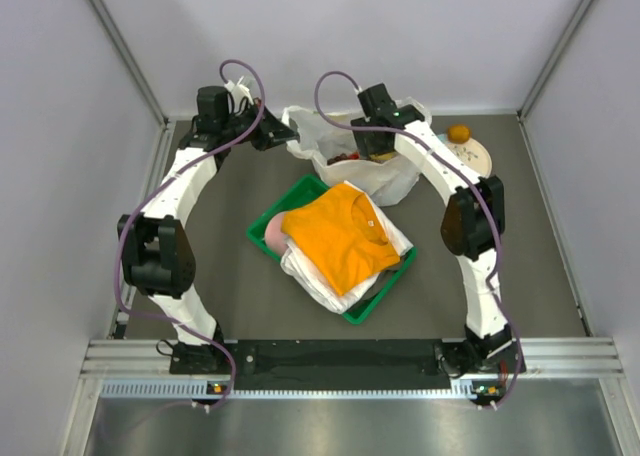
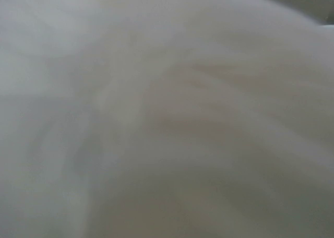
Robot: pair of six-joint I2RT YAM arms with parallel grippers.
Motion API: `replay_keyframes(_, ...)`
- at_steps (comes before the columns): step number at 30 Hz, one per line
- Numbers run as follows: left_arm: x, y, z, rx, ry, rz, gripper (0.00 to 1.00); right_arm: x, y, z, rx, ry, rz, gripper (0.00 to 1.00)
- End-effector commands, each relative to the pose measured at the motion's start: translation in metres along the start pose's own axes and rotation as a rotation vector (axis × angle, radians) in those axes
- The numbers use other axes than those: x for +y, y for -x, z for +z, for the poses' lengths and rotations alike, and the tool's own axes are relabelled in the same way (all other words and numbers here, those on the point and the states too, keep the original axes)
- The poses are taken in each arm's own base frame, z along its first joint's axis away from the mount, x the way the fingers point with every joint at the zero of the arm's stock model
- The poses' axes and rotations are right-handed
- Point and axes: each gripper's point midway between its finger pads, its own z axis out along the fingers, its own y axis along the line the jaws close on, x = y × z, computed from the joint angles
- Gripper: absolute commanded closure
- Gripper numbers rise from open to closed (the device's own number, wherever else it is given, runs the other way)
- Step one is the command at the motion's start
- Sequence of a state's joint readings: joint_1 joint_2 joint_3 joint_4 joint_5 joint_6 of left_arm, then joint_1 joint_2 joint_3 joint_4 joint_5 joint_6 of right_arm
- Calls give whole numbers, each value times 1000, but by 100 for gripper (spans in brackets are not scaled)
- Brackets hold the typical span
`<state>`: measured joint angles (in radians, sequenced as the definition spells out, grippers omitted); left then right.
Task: Place the fruits into the plastic bag
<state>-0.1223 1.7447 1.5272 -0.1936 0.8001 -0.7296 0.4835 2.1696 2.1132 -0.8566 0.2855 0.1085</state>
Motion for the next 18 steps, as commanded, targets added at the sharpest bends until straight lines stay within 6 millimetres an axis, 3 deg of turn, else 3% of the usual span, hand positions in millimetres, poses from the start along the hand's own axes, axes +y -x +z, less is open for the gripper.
replay_keyframes(1,-23,5,-10,-30,-52,77,100,0,-22,23,64,-46,-16,50)
replay_keyframes(8,-22,6,-9,-28,-54,74,100,-1,-39,35,111,-62,-32,34)
replay_keyframes(12,-22,6,-9,-28,-54,74,100,2,-43,38,123,-54,-24,19)
replay_keyframes(18,-21,5,-8,-26,-53,70,100,4,-43,38,127,-39,-15,7)
